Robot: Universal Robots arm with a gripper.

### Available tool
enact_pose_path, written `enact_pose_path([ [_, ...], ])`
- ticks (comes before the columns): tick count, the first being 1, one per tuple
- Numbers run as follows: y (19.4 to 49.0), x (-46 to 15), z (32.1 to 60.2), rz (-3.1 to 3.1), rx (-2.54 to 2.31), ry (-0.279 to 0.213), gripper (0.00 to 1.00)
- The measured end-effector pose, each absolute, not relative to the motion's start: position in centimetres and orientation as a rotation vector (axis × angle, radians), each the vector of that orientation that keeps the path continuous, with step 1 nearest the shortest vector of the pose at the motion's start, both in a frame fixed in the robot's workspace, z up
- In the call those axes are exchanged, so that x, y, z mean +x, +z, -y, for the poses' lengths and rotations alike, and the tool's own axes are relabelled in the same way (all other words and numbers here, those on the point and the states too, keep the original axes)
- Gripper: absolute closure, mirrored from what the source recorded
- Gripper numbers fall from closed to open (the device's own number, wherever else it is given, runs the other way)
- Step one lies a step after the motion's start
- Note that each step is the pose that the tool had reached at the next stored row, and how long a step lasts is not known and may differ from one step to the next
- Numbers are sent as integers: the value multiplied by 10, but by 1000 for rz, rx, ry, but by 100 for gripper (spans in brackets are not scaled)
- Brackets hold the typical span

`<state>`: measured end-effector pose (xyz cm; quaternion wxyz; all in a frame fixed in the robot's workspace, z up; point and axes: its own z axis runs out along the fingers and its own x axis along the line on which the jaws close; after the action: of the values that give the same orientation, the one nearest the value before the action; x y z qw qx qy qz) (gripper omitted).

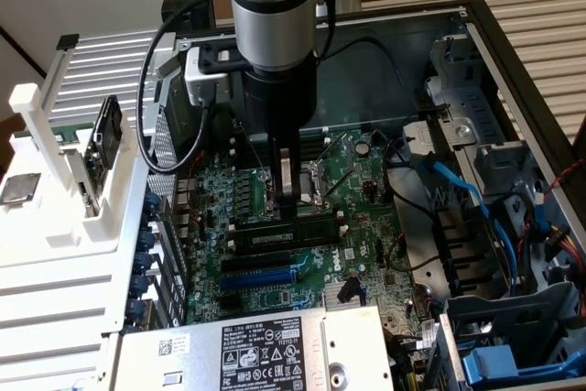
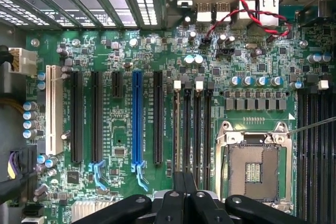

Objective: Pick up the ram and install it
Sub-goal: 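Press down the ram until it locks into place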

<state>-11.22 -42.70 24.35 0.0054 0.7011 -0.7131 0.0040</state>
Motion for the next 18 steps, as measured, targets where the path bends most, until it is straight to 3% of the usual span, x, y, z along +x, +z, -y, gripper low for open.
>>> enact_pose_path([
  [18,236,-113,424,2232,2195,12,90],
])
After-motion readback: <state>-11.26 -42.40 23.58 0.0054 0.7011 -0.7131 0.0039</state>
